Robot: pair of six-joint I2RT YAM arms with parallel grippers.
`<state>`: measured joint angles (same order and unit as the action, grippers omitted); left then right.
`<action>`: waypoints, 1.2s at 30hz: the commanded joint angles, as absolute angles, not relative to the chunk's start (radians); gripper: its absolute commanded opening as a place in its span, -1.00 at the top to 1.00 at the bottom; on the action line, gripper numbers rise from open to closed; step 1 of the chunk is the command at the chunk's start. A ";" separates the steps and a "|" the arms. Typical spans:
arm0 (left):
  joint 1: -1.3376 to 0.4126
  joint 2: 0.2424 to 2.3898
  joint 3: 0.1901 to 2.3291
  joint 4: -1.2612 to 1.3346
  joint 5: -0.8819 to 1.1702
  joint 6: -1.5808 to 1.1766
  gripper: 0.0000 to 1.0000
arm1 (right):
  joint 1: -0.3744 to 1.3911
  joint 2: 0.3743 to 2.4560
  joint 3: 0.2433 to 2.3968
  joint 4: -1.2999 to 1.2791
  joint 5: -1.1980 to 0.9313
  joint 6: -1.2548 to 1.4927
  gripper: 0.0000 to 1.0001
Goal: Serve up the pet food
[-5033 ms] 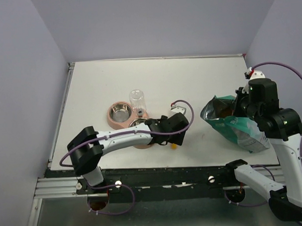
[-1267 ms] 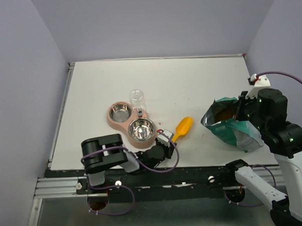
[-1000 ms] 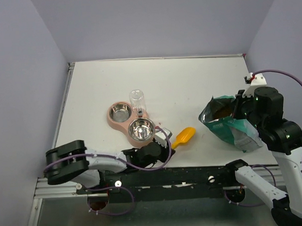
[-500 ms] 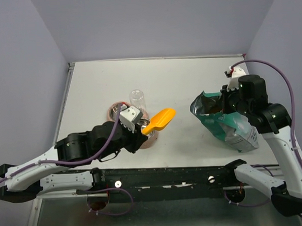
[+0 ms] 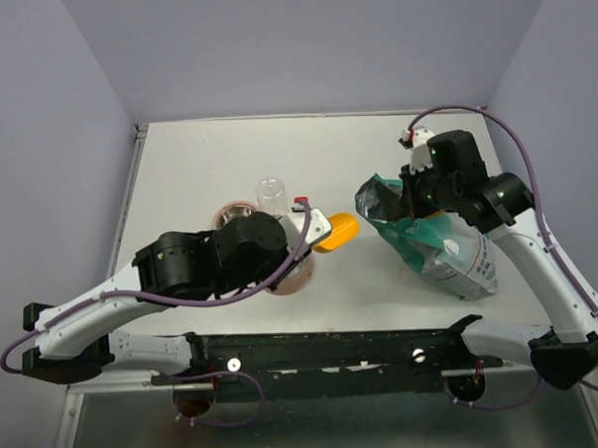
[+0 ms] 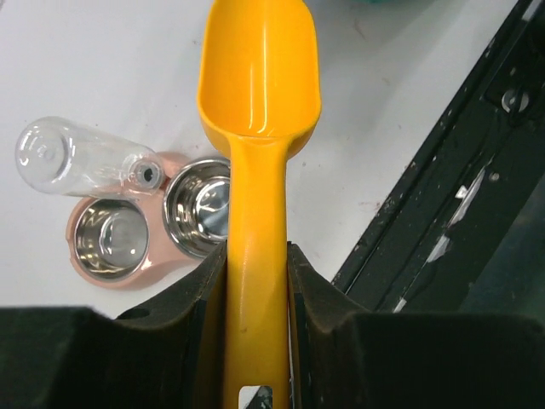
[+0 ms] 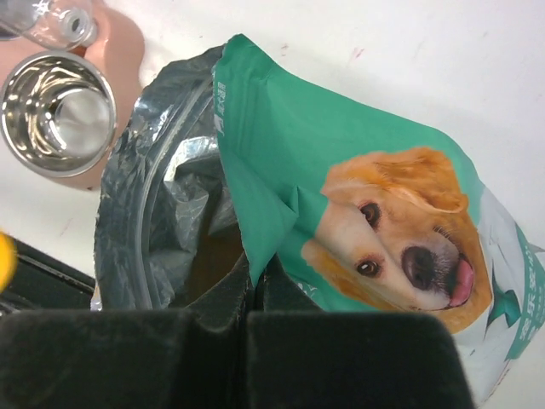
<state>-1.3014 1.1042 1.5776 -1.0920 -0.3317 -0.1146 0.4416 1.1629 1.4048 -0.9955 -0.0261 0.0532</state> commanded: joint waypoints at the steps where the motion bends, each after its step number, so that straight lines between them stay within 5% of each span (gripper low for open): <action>1: -1.278 1.086 1.540 -1.095 -0.273 -0.032 1.00 | 0.547 1.132 1.462 -0.880 -0.137 0.133 0.99; 6: -1.249 1.057 1.531 -1.060 -0.178 -0.014 1.00 | 0.738 1.095 1.367 -0.893 -0.051 0.193 0.99; 17: -1.224 1.115 1.552 -1.137 -0.002 0.051 1.00 | 0.742 1.062 1.410 -0.896 0.041 0.183 0.99; 24: -1.121 1.328 1.775 -1.255 0.188 0.149 1.00 | 0.742 1.034 1.387 -0.893 -0.031 0.098 0.99; 36: -1.065 1.560 1.815 -1.253 0.351 0.101 1.00 | 0.742 0.960 1.315 -0.782 -0.089 0.103 0.99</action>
